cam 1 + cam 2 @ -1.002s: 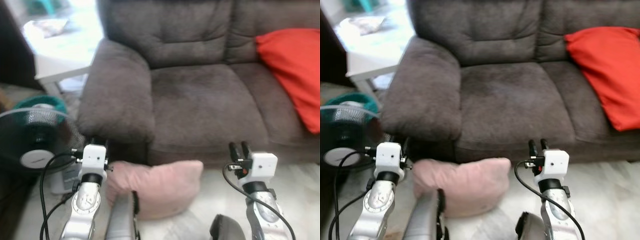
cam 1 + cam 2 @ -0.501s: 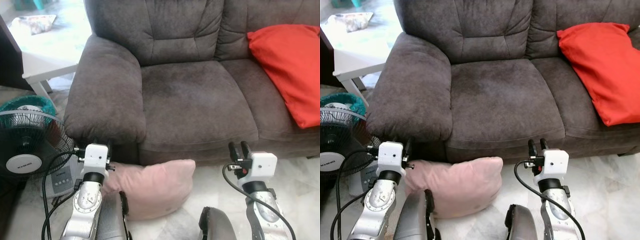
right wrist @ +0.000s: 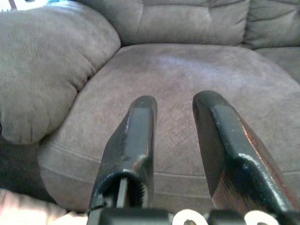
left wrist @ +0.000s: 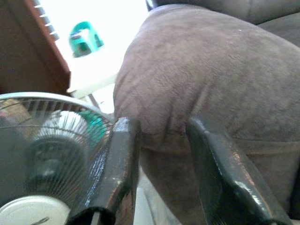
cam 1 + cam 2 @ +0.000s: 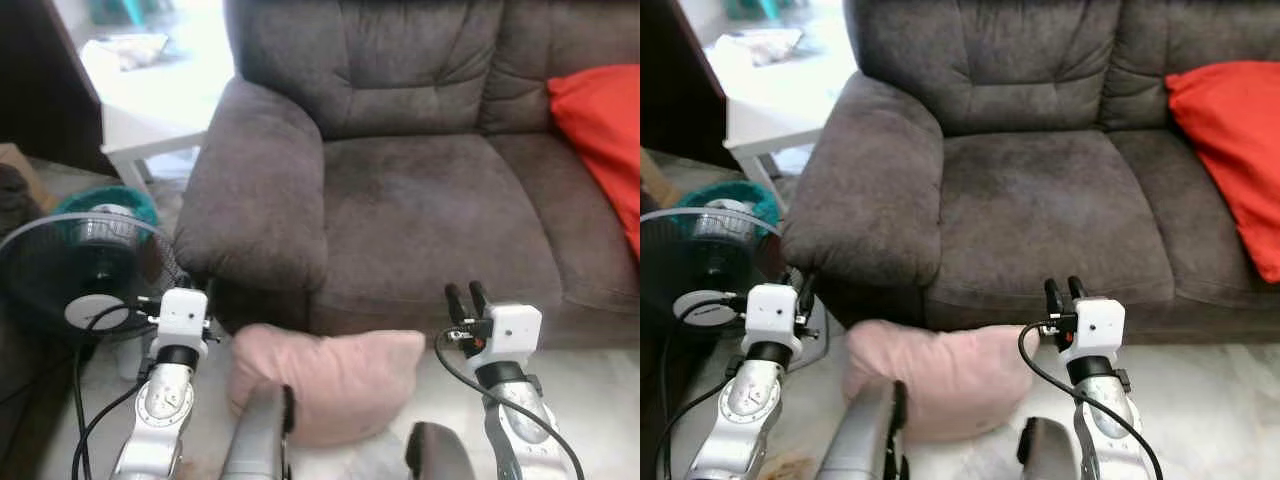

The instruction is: Move the pillow to the sofa from floor

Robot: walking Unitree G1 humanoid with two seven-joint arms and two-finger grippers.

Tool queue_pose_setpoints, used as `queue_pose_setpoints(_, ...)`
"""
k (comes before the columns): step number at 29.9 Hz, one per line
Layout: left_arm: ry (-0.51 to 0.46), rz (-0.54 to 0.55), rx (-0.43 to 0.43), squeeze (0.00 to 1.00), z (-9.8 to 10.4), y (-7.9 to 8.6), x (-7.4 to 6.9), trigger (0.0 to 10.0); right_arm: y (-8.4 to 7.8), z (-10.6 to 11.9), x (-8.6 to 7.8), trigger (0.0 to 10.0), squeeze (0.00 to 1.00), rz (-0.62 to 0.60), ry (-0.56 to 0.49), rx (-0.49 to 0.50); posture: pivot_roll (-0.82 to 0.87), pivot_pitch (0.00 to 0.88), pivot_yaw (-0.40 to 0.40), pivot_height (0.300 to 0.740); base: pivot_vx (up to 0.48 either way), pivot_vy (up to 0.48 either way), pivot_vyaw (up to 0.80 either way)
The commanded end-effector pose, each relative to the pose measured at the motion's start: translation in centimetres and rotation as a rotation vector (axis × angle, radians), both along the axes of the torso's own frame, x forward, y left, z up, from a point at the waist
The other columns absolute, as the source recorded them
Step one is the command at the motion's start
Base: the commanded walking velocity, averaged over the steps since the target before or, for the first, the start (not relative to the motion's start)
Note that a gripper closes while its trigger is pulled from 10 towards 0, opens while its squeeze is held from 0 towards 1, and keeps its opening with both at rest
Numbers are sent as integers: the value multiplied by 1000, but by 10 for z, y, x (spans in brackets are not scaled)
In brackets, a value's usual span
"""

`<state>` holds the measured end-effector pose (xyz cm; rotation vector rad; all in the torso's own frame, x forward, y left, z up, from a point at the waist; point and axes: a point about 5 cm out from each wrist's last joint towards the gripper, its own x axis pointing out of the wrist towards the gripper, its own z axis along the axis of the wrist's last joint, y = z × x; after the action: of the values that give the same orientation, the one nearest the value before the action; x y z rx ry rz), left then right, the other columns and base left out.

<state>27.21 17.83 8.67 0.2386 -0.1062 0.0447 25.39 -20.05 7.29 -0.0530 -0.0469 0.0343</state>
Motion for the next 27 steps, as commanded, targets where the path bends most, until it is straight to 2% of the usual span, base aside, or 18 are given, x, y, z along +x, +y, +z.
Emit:
queue_pose_setpoints(1,23,-10,-1,0,-4,-1,-1,10000,-1,-1,-2,10000,0,-9,-3,9,63,92,-5,537,0,0,800)
queue_pose_setpoints(9,28,-24,0,0,-4,-2,-1,10000,-1,-1,-2,10000,0,-20,2,23,64,93,-5,537,0,0,100)
queue_pose_setpoints(21,59,-108,-2,0,-9,-13,0,10000,0,-4,-2,10000,0,-16,13,26,65,93,-5,537,0,0,0)
queue_pose_setpoints(27,52,-109,-4,0,-9,-16,-1,10000,0,-5,-2,10000,0,-21,7,33,66,94,-5,537,0,0,0)
